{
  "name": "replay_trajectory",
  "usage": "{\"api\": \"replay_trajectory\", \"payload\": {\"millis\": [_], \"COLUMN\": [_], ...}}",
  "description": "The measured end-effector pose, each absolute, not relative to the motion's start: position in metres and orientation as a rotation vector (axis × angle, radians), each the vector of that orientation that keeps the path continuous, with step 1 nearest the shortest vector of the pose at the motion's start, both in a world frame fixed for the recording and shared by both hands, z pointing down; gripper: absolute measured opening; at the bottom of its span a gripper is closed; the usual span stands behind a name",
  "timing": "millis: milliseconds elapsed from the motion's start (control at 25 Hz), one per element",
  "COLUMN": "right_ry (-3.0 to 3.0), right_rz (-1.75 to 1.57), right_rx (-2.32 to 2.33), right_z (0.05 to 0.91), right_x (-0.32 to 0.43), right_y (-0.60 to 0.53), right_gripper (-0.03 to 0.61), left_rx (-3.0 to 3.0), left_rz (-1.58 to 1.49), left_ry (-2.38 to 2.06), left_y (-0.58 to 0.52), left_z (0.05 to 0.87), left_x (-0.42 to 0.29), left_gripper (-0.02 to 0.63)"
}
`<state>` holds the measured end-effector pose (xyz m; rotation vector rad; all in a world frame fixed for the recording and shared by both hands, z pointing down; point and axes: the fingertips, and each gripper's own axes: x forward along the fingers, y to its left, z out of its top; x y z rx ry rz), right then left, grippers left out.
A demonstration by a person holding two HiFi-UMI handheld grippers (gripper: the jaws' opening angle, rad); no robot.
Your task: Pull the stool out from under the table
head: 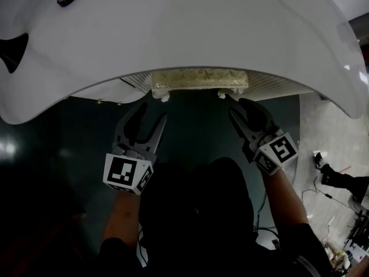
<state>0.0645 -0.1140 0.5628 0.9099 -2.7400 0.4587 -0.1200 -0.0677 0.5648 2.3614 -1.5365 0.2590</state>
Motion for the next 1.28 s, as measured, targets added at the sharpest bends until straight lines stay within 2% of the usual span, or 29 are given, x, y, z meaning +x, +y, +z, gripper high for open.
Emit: {"api": "replay_trajectory", "payload": {"millis": [80, 280, 600, 800, 1280], "right_ry": [-2.756, -2.718, -2.593, -2.515, -2.498], "right_rz": [0.44, 0.425, 0.445, 0.482, 0.453], "right_rx": [0.907, 0.92, 1.066, 1.12, 1.119], "right_z": [0.59, 0.656, 0.733, 0.768, 0.789], "right_x": [0.066, 0.09, 0.141, 0.159, 0.146], "right_y": [-0.121, -0.13, -0.164, -0.18, -0.21], "right_gripper": [0.125, 0.156, 0.222, 0.239, 0.241], "left_rx": [2.35, 2.341, 2.29, 2.27, 2.327], "left_rz": [0.26, 0.265, 0.276, 0.304, 0.271], "left_ry": [-1.53, -1.533, -1.529, -1.49, -1.387], "left_y": [-0.073, -0.078, -0.105, -0.118, -0.135], "left_z": [0.598, 0.666, 0.739, 0.765, 0.777], "left_x": [-0.123, -0.13, -0.143, -0.141, -0.135], "left_gripper": [0.226, 0.239, 0.312, 0.334, 0.334]}}
